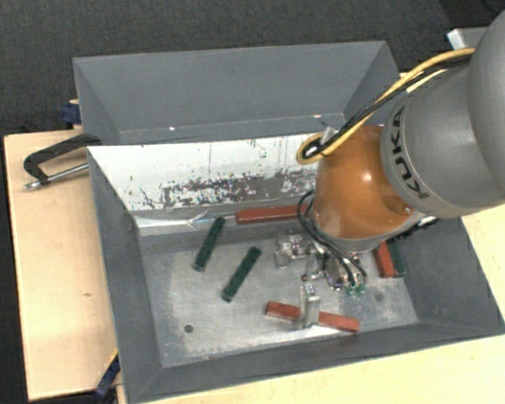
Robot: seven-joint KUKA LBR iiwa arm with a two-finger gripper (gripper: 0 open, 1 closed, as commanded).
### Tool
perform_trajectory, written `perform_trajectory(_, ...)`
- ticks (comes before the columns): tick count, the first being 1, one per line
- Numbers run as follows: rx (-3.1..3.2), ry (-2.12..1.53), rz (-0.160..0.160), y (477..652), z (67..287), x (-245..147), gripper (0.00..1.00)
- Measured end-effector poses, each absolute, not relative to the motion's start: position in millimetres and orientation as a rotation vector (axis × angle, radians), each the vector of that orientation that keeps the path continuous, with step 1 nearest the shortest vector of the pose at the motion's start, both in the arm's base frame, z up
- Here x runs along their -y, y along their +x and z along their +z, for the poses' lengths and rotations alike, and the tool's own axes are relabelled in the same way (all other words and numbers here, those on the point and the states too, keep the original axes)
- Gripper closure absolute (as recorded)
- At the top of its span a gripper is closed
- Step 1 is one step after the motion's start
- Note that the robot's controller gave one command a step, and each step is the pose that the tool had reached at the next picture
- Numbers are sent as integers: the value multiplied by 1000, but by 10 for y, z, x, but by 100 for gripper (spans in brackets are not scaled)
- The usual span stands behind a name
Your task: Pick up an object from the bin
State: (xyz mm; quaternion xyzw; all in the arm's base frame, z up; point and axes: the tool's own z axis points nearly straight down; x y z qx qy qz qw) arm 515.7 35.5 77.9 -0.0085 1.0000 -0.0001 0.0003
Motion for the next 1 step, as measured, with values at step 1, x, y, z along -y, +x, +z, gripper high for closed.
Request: perform_trajectory(1, -3138, 178, 2, 4924, 703, -222, 100)
